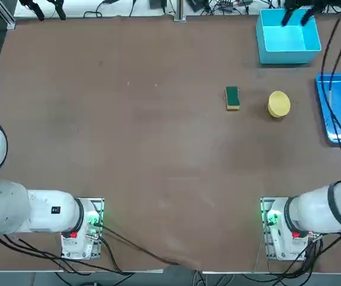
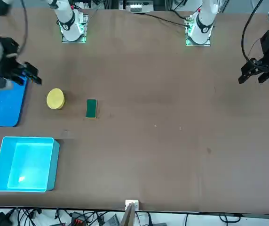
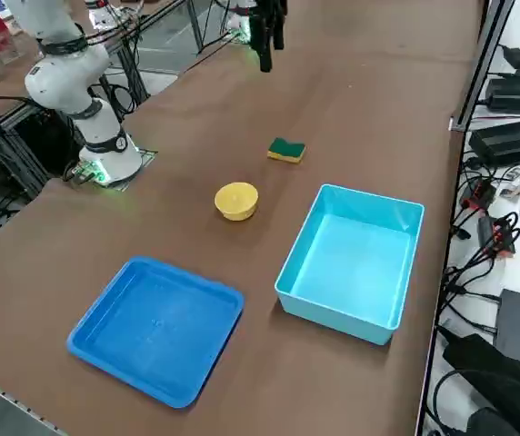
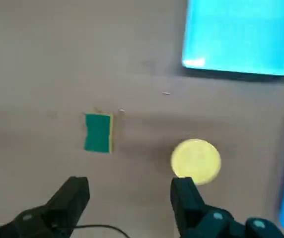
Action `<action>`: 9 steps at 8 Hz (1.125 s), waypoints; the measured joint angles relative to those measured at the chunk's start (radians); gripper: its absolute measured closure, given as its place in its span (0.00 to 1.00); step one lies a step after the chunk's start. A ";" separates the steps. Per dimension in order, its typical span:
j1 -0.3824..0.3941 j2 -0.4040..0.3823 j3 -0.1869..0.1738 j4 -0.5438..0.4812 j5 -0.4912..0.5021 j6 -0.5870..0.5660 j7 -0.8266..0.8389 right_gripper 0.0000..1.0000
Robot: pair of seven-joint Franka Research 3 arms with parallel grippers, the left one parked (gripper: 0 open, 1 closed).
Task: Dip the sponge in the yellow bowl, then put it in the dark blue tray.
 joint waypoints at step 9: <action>0.250 0.352 0.003 -0.225 0.000 0.460 0.138 0.00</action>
